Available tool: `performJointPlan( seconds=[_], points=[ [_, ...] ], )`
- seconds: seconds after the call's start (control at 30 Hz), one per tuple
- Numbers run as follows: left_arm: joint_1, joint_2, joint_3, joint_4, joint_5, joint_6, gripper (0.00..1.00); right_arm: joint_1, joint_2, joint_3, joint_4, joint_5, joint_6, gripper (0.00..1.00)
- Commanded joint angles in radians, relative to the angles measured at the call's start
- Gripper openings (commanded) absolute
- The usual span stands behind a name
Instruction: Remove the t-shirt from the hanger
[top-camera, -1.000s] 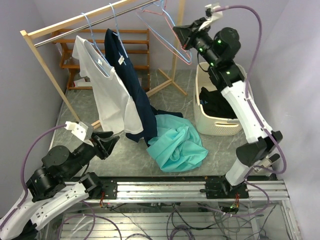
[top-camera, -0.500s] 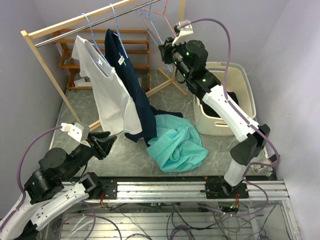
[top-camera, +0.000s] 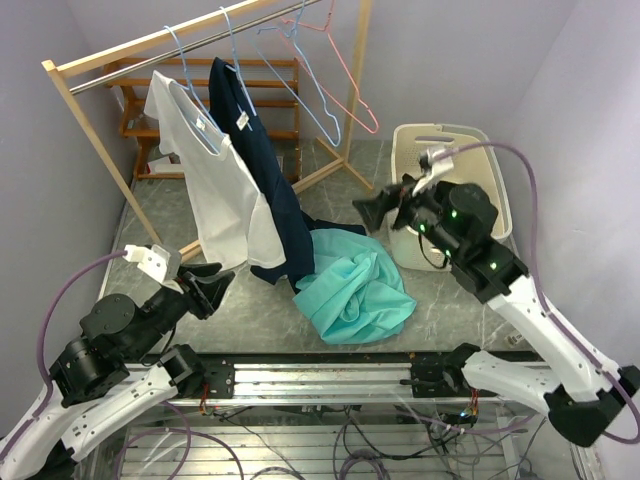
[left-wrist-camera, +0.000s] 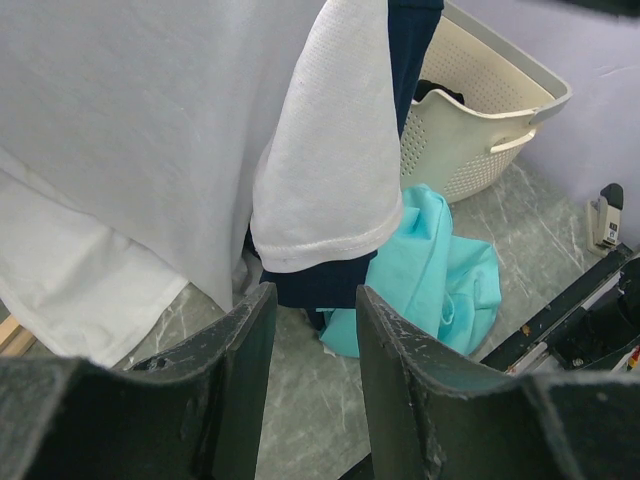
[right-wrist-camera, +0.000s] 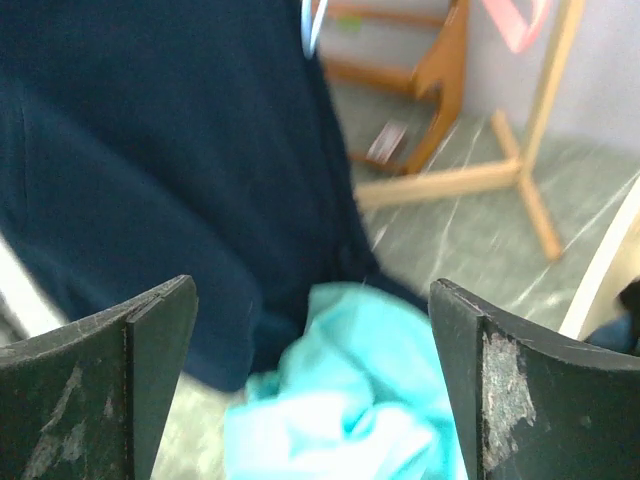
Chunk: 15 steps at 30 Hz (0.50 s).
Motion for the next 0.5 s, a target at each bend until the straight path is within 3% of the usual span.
performJointPlan(
  seconds=[0.0,0.23,0.47],
  points=[
    [0.000,-0.011,0.004,0.009,0.003,-0.007,0.49,0.011,-0.093,-0.205,-0.205,-0.170,0.143,1.00],
    [0.000,-0.012,0.004,0.004,-0.013,-0.009,0.49,0.039,-0.179,-0.472,-0.191,-0.160,0.249,1.00],
    [0.000,-0.011,0.004,0.002,-0.018,-0.012,0.49,0.046,-0.083,-0.571,-0.045,-0.153,0.334,1.00]
  ],
)
